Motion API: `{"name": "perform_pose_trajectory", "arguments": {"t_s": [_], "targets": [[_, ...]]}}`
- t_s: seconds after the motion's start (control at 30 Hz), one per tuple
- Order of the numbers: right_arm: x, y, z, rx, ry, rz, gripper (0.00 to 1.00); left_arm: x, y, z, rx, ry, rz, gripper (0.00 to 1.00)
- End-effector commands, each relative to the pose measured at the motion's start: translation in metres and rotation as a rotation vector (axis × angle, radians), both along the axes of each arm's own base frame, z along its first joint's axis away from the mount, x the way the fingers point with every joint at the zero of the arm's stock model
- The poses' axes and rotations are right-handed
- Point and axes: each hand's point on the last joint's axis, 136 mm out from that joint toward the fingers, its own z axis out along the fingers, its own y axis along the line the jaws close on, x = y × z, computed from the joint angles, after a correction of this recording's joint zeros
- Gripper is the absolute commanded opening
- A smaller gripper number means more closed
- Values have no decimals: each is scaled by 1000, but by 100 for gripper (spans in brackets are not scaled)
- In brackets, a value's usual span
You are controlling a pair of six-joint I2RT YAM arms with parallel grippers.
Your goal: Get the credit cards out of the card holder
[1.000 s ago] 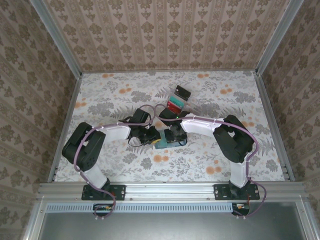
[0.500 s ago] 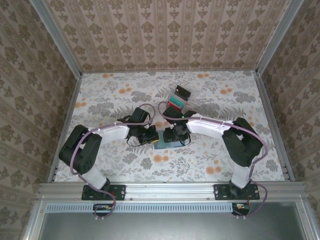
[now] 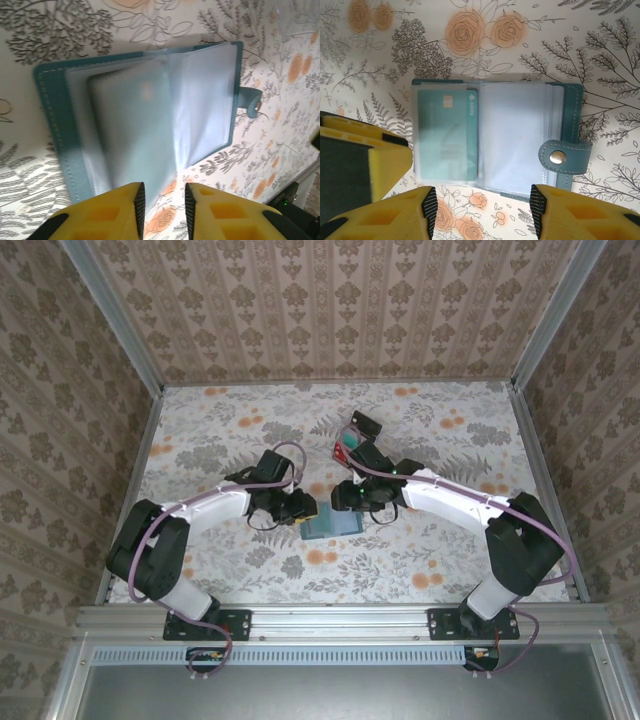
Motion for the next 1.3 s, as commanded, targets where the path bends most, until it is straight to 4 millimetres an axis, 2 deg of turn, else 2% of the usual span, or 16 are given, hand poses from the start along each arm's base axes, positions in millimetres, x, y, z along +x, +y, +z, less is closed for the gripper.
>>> {"name": "perform_pose_trajectory", "arguments": {"t_s": [0.0, 0.2, 0.33, 0.4, 0.6, 0.7, 0.87, 1.13, 1.27], "targets": [[2, -6, 10, 28, -19, -40, 56, 5, -16, 18, -59, -41, -41, 32], [3, -14, 9, 26, -23, -70, 55, 4, -19, 15, -63, -33, -38, 34], [2, -15, 4, 9, -10, -60, 56, 3, -3, -1, 29, -3, 20, 41], [-1, -8, -1, 17, 11, -16, 55, 2, 7, -10, 77, 22, 52, 43], [-19, 25, -31, -49, 87, 127, 50, -5, 21, -25, 67, 79, 149, 42], [-20, 32, -46, -123, 87, 155, 50, -7, 30, -27, 32, 85, 203, 41], [-21, 24, -73, -263, 133, 161, 47, -9, 30, -21, -42, 79, 232, 40], [-19, 4, -98, -418, 158, 148, 43, -8, 21, -16, -108, 80, 229, 36], [-21, -9, -113, -486, 173, 130, 37, -6, 15, -16, -128, 86, 223, 33]]}}
